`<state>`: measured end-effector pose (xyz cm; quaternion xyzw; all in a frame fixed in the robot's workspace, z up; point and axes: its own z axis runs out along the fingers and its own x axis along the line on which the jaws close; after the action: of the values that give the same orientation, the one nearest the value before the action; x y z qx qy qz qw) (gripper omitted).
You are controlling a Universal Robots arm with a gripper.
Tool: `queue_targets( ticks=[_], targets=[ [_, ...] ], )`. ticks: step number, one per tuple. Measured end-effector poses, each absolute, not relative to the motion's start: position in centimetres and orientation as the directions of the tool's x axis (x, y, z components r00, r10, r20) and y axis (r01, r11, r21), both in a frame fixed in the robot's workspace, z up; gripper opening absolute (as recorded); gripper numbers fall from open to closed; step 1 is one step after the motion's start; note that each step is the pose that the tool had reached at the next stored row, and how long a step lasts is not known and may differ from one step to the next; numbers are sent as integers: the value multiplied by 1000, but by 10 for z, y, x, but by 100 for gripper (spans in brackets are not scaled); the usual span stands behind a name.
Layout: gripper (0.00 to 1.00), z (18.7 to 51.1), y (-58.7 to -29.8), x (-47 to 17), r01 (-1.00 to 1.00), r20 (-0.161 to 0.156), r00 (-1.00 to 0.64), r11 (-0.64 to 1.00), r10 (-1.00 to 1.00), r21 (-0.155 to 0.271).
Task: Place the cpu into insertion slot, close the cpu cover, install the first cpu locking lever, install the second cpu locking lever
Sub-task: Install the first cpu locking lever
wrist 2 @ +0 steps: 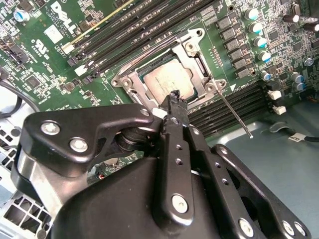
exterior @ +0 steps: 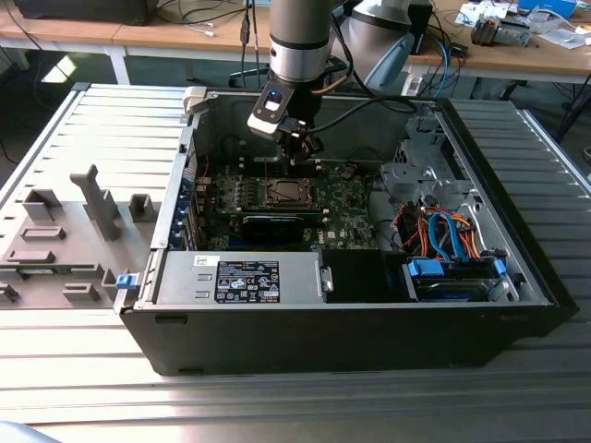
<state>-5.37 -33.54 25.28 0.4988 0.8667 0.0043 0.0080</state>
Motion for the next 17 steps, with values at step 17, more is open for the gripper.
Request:
queue_targets(
  ticks=[17],
  targets=[
    [11,253,-335,-54,850,-10,-526,526,850,15]
  ],
)
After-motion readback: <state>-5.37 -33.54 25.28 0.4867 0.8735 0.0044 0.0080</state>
